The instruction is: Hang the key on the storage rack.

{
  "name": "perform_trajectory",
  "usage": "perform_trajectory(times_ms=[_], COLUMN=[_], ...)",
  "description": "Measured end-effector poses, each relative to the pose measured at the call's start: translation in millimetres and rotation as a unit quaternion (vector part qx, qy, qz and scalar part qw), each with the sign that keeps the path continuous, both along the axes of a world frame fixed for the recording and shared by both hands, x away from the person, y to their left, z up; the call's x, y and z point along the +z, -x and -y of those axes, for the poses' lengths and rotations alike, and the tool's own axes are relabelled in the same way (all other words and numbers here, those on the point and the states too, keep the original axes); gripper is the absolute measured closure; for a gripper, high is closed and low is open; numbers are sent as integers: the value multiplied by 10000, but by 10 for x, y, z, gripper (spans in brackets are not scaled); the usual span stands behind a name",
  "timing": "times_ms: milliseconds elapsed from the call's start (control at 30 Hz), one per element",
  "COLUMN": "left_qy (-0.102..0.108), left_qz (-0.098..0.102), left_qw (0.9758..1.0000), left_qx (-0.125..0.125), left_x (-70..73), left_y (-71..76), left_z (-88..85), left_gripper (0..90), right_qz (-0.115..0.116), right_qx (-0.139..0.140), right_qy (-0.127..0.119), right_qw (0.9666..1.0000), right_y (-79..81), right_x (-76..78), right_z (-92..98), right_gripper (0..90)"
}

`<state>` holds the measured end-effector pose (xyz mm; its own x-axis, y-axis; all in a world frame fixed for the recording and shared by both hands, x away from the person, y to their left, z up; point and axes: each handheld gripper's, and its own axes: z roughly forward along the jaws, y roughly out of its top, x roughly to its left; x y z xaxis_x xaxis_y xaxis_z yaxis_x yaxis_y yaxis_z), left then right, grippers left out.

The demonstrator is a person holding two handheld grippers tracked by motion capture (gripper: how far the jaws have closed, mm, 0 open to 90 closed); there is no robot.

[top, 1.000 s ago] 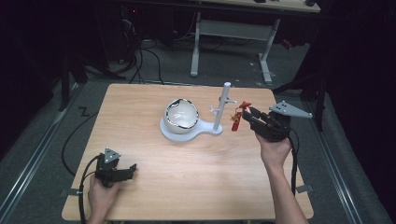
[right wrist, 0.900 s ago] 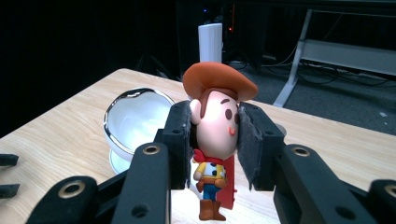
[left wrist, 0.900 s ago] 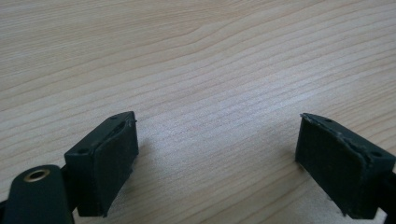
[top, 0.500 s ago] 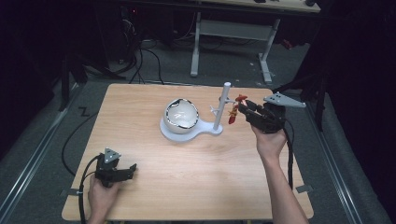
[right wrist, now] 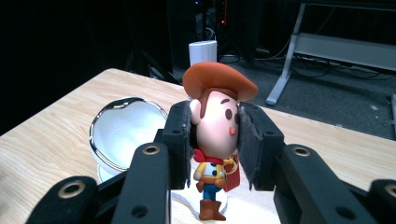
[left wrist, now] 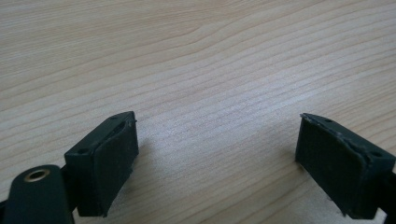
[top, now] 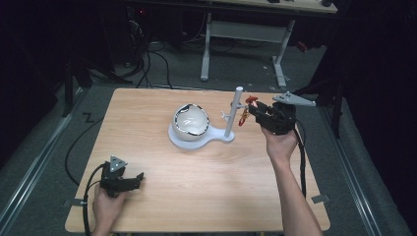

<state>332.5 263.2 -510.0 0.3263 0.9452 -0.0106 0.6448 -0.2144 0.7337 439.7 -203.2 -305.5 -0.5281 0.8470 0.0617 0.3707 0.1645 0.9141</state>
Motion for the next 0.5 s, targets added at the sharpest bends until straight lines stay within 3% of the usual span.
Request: perform_trajectory(times_ms=[500], left_qy=[3], left_qz=[0], left_qw=[10000], left_qx=[-2], left_x=[0], left_y=[0], left_z=[-1], left_gripper=[134], right_qz=[-160], right_qx=[-162], right_qy=[6], right_qw=[9997], right_y=[-55], right_x=[-120], right_z=[40], right_gripper=[662])
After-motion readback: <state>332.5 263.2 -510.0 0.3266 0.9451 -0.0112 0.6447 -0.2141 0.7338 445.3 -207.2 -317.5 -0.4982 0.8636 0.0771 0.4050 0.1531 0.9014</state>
